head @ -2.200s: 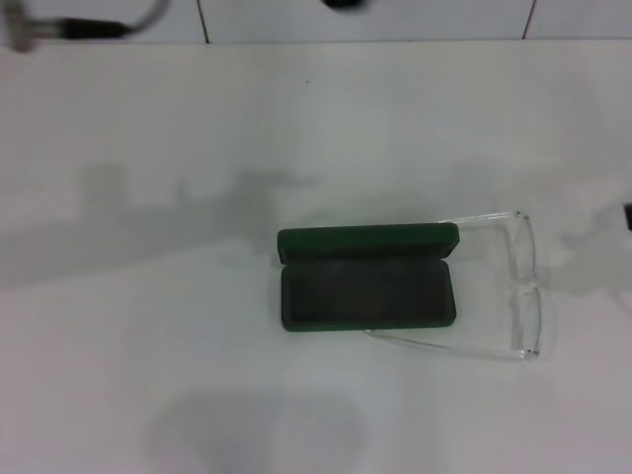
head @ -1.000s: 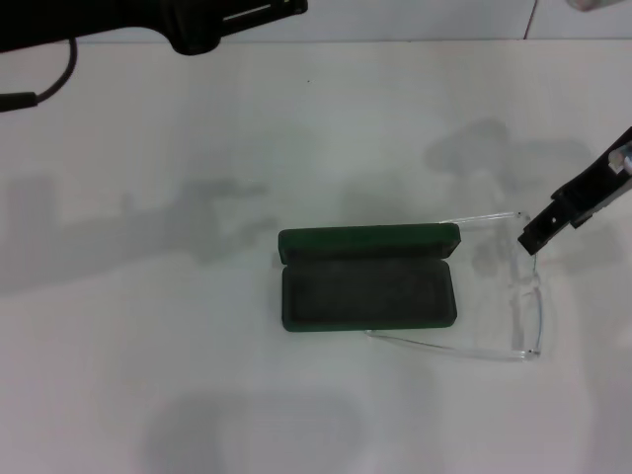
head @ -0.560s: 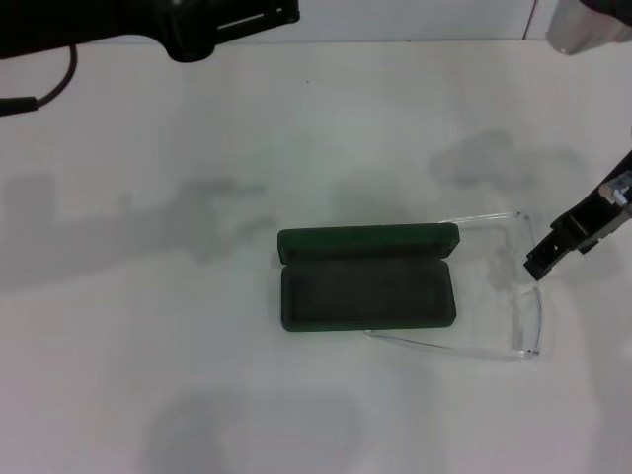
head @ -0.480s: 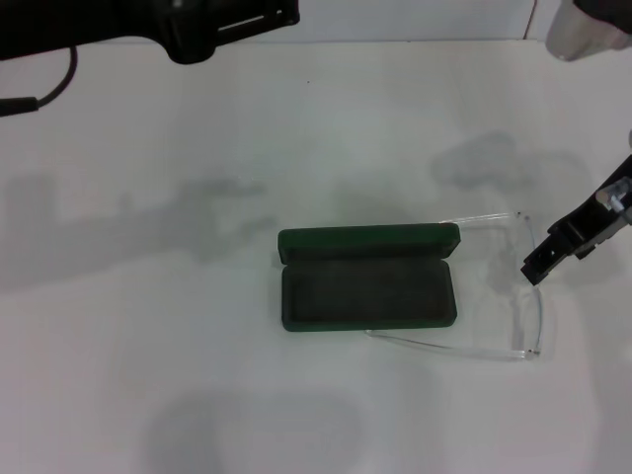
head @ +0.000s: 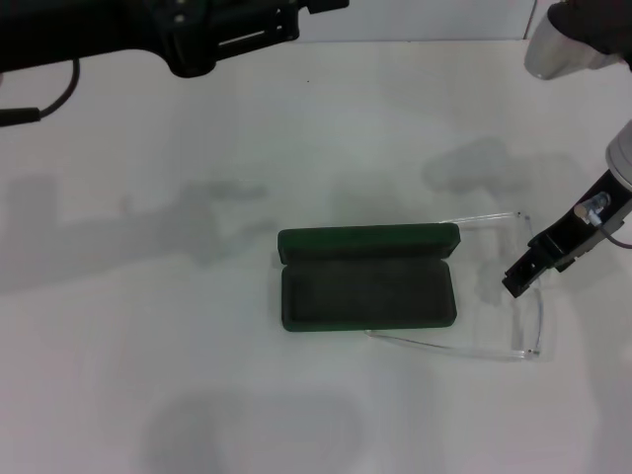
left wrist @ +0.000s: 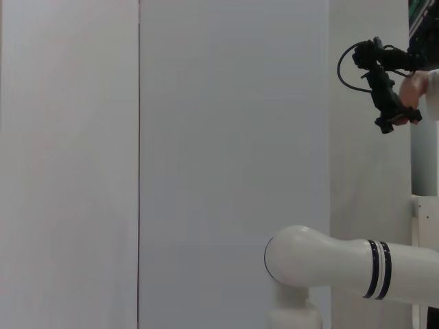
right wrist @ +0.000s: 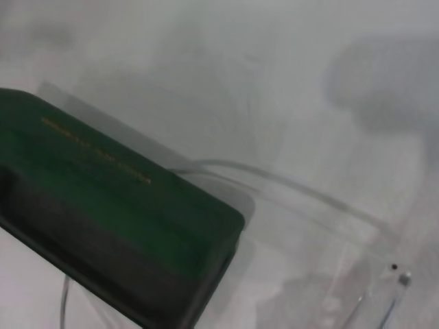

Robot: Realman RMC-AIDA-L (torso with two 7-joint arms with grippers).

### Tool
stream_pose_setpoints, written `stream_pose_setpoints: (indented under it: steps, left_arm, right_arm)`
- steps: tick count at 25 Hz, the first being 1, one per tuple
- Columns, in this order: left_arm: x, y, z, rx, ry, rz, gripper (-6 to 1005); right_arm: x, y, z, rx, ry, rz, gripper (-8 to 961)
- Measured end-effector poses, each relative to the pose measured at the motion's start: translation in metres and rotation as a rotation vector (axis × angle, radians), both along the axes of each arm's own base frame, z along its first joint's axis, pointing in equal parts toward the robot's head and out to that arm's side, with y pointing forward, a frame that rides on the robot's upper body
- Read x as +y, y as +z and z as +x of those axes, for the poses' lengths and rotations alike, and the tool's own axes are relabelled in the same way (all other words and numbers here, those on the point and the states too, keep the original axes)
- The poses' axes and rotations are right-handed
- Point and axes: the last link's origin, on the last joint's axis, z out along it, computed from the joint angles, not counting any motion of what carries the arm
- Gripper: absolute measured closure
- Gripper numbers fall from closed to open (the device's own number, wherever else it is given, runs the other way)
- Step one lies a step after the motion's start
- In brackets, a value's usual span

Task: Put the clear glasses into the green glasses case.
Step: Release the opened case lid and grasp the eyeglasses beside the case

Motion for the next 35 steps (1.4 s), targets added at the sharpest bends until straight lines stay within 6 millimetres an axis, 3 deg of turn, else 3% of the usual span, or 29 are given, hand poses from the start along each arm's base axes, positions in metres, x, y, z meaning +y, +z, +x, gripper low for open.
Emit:
stream_pose_setpoints:
  steps: [14, 22, 35]
  left_arm:
    - [0.005, 0.0, -0.01, -0.027, 0.035, 0.004, 537]
    - [0.005, 0.0, -0.011, -0.026, 0.034, 0.006, 538]
    - [0.004, 0.0, -0.013, -0.024, 0.041, 0.007, 537]
  right_arm:
    - [-0.002, 0.0, 0.015, -0.058, -0.015, -0.001, 308]
    - [-0.005, 0.006, 0.03, -0.08, -0.037, 0.024, 439]
    - [-0.002, 0.005, 0.035, -0.057, -0.008, 0.056, 509]
